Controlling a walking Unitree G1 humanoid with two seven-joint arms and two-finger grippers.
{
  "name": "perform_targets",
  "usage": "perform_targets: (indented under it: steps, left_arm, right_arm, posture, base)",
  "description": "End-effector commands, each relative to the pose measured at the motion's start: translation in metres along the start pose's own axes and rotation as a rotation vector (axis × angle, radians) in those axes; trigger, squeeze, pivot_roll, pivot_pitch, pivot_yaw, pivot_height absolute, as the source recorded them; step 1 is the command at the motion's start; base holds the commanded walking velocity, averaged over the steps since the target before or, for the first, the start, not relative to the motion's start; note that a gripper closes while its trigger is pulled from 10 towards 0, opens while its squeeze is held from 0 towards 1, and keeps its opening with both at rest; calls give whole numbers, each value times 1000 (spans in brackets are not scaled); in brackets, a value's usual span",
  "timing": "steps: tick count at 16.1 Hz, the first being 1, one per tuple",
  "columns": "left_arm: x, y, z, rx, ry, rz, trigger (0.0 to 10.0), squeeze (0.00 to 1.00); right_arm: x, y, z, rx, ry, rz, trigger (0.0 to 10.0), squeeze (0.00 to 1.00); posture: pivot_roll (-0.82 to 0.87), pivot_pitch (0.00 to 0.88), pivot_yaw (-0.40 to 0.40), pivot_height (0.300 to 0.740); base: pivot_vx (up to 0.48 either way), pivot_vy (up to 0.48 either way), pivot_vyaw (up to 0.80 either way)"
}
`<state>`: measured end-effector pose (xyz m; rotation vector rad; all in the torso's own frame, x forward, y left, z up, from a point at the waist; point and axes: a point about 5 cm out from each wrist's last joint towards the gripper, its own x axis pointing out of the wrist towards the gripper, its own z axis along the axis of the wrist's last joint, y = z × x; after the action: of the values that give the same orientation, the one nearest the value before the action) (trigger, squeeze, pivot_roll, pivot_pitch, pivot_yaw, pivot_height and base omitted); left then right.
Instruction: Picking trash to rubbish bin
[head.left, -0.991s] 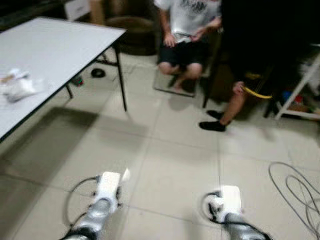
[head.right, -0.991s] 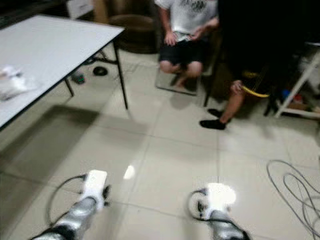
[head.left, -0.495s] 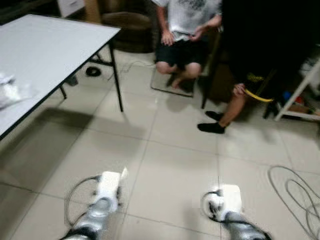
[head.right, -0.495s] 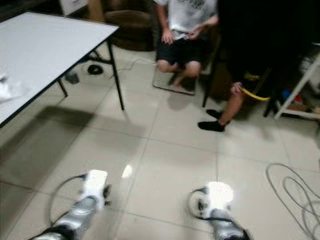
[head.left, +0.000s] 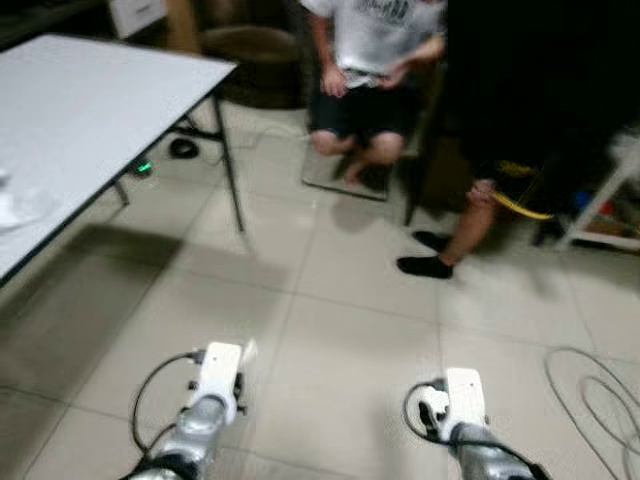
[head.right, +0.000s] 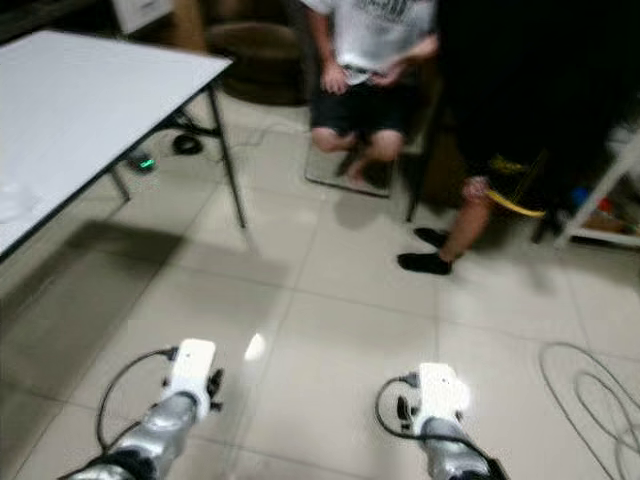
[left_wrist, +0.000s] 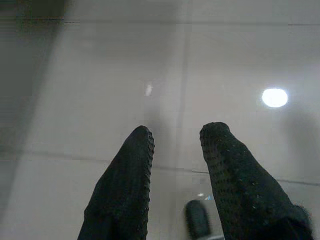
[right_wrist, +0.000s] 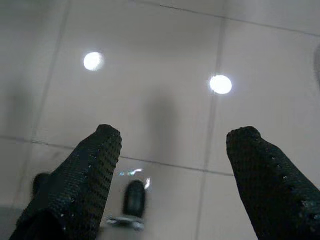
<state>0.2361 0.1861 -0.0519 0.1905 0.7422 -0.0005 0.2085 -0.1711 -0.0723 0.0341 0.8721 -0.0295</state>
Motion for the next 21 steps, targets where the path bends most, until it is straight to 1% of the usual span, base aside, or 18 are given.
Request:
perform_targets:
  steps: [1, 9, 15, 21]
  left_arm:
    - [1, -3, 2, -7, 0, -3, 10000, 0]
    - [1, -3, 2, -5, 0, -4, 10000, 0]
    - [1, -2, 3, 2, -5, -4, 10000, 0]
    - [1, -2, 2, 7, -3, -8, 10000, 0]
  right_arm:
    - [0, -4, -1, 9, 7, -15, 10000, 0]
    - [-1, -4, -2, 6, 9, -13, 10000, 0]
    - [0, -3, -2, 5, 8, -9, 10000, 0]
    - [-1, -3, -3, 7, 11, -12, 10000, 0]
  posture:
    - [42, 54, -31, 740]
    - [42, 45, -29, 740]
    - [41, 17, -21, 740]
    - [39, 14, -20, 740]
  base:
    - [371, 0, 0]
    - [371, 0, 0]
    - [371, 0, 0]
    - [372, 0, 0]
